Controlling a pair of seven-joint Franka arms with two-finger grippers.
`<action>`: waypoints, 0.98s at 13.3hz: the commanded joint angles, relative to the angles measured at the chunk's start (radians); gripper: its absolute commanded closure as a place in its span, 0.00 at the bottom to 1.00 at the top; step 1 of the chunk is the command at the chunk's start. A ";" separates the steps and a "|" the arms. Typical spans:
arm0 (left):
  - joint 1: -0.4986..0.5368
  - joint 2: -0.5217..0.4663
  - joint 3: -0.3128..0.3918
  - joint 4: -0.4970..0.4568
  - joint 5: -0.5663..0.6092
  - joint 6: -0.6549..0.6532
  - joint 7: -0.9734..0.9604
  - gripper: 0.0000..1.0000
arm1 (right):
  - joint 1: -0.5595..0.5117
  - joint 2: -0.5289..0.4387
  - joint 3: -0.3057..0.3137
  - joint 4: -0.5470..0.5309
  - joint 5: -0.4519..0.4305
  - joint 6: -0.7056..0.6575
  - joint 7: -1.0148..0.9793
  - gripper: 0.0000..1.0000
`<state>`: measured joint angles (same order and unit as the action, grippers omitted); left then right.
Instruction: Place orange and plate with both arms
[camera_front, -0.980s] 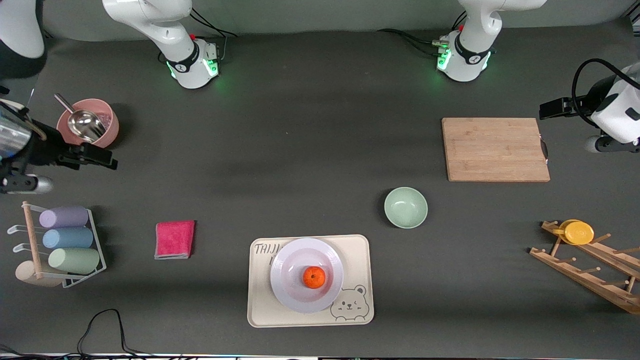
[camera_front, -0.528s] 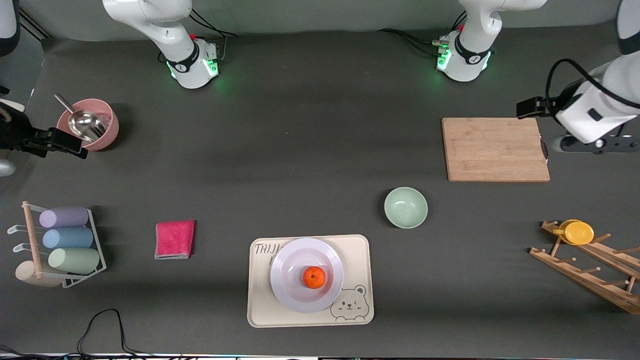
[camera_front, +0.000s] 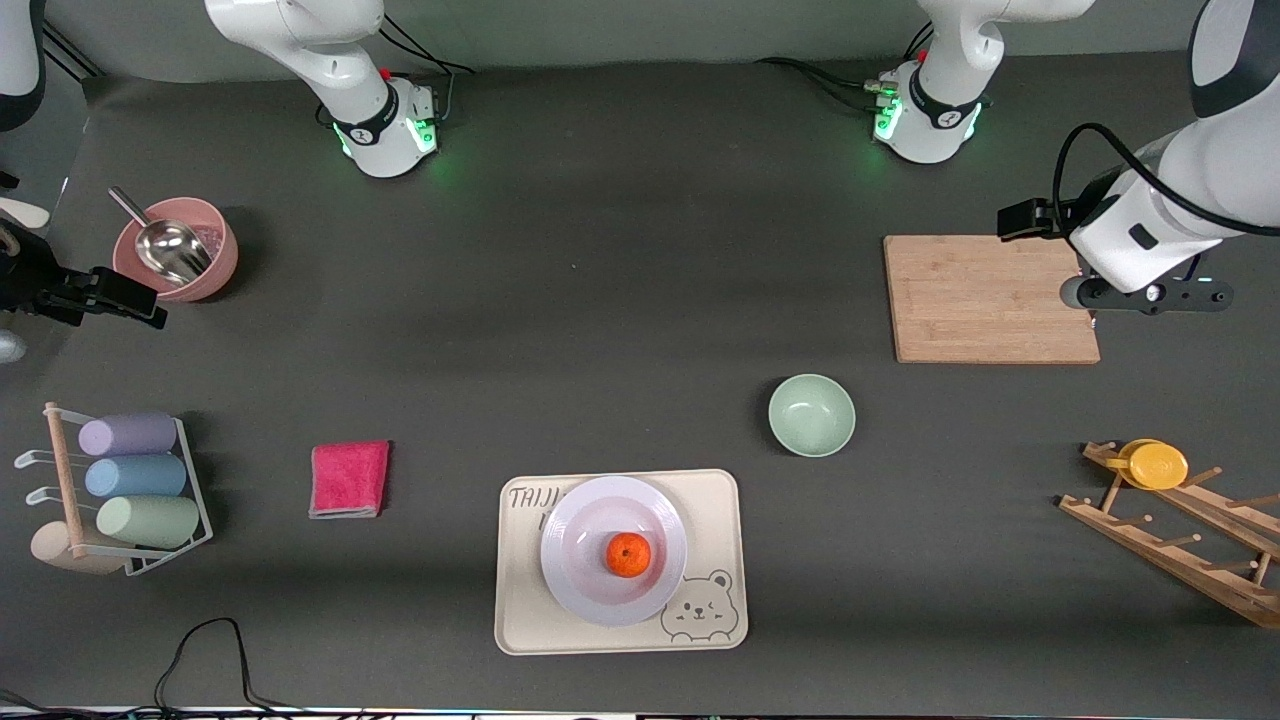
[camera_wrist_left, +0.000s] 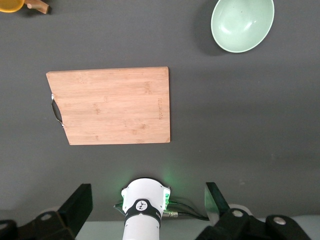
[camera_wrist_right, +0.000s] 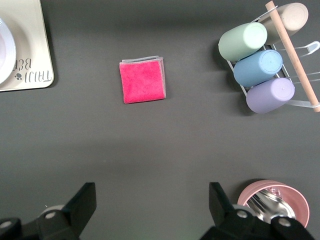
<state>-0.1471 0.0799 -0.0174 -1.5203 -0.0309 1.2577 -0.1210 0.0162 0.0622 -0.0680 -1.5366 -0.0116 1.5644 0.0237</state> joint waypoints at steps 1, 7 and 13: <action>-0.011 -0.017 -0.006 -0.009 0.005 0.049 -0.028 0.00 | 0.002 0.001 0.001 0.009 -0.025 -0.003 -0.014 0.00; 0.095 -0.275 0.005 -0.276 0.048 0.204 -0.022 0.00 | 0.010 -0.002 0.001 0.004 -0.024 -0.007 -0.002 0.00; 0.188 -0.256 -0.041 -0.218 0.071 0.175 -0.013 0.00 | 0.010 -0.002 0.001 0.004 -0.024 -0.011 -0.002 0.00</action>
<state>-0.0160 -0.1849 -0.0117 -1.7496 0.0241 1.4317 -0.1310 0.0193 0.0622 -0.0675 -1.5370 -0.0122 1.5645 0.0237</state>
